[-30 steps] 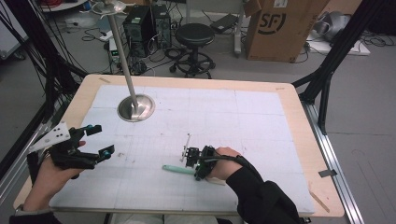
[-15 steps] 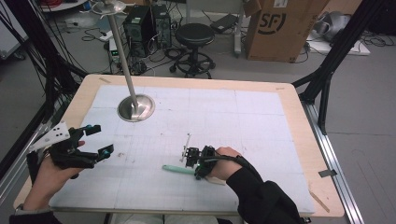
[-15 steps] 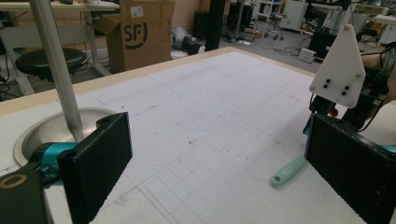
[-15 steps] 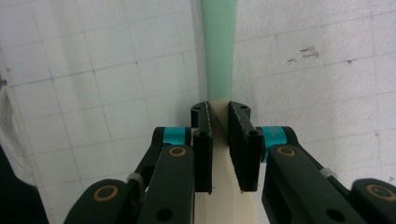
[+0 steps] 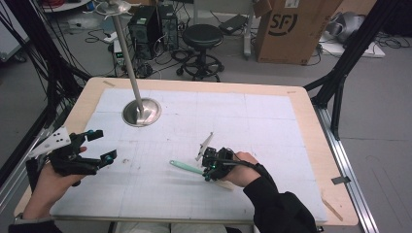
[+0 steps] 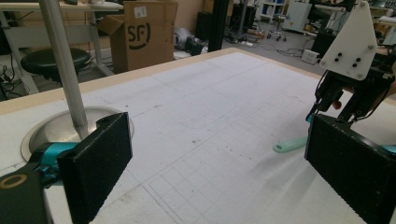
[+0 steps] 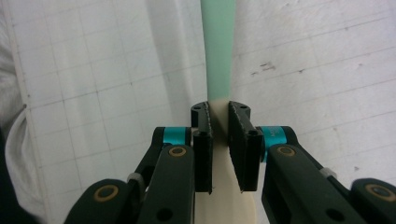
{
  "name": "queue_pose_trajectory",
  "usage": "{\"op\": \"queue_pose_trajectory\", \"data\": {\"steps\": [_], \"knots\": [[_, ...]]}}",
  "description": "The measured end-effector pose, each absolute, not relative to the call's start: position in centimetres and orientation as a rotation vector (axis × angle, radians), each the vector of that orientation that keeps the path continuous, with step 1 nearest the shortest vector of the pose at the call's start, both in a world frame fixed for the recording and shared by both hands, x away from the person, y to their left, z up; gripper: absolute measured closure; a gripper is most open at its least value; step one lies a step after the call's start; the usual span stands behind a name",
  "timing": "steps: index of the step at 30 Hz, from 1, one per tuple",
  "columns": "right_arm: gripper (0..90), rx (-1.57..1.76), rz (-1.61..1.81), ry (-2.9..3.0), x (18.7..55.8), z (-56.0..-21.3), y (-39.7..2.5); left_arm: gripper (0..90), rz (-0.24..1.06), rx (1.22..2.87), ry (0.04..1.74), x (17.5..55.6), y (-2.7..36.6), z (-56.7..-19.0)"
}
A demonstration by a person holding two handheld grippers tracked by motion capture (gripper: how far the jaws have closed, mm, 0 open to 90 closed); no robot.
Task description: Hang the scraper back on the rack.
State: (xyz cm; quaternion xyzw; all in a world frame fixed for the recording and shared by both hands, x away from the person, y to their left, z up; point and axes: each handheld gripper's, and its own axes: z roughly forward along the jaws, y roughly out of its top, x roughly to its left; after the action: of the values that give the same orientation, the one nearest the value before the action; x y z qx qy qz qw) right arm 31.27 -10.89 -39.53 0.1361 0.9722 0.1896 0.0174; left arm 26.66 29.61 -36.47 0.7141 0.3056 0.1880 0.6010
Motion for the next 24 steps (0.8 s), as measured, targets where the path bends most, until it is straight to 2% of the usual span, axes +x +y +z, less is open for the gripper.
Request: {"op": "queue_pose_trajectory", "data": {"steps": [18, 24], "knots": [[80.4, 0.579, 1.22, 2.717, 32.2, -36.9, -13.5, 8.0, 0.435, 1.654, 0.709, 26.7, 29.5, -36.5], [80.5, 0.66, 1.308, 2.587, 32.7, -36.6, -13.7, 8.0, 0.433, 1.656, 0.709, 26.7, 29.5, -36.5]]}}
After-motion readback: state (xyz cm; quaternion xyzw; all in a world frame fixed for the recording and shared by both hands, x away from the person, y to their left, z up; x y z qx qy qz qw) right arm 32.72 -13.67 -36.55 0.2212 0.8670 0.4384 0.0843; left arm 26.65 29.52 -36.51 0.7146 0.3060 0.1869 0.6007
